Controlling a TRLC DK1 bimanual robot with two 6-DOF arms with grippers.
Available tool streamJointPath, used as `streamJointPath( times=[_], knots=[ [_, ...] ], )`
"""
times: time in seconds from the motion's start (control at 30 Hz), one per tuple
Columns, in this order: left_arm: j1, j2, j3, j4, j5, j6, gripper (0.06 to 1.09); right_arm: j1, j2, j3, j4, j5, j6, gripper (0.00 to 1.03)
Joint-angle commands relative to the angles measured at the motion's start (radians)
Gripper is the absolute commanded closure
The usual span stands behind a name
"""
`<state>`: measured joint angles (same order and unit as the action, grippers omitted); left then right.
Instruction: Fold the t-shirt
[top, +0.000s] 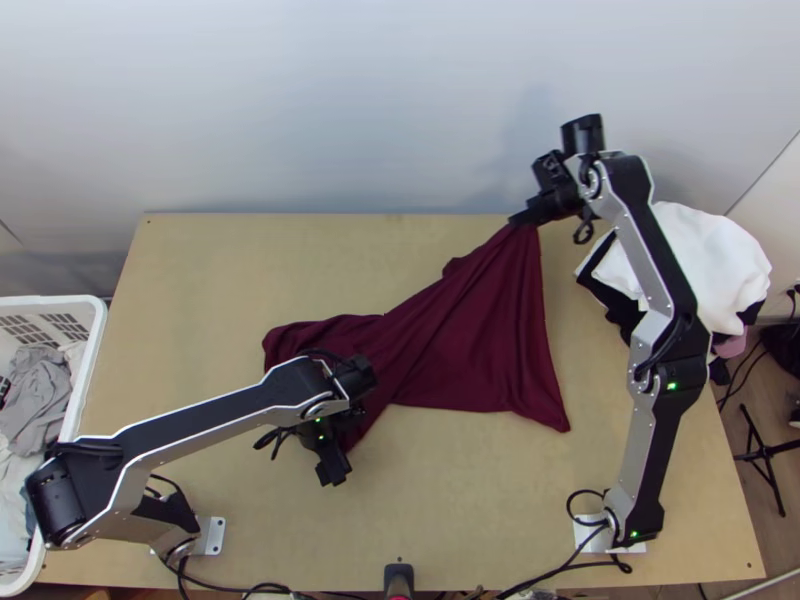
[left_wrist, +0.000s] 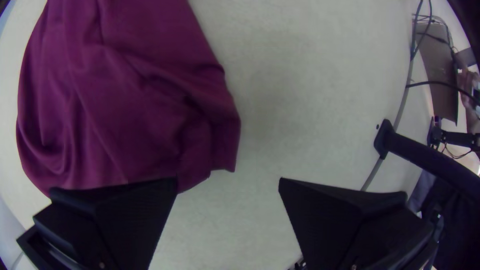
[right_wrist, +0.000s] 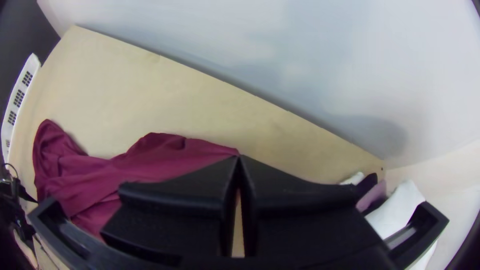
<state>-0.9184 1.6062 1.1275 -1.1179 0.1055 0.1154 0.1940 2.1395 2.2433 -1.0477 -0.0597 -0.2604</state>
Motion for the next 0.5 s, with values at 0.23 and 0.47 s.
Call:
streamJointPath(
  times=[0.23, 0.47],
  knots=[
    [0.079, 0.061, 0.035, 0.044, -0.127, 0.000, 0.14, -0.070, 0.019, -0.017, 0.020, 0.004, -0.031, 1.00],
    [0.164, 0.123, 0.229, 0.000, -0.056, -0.022, 0.14, -0.068, 0.016, -0.025, 0.020, 0.004, -0.048, 1.00]
  ],
)
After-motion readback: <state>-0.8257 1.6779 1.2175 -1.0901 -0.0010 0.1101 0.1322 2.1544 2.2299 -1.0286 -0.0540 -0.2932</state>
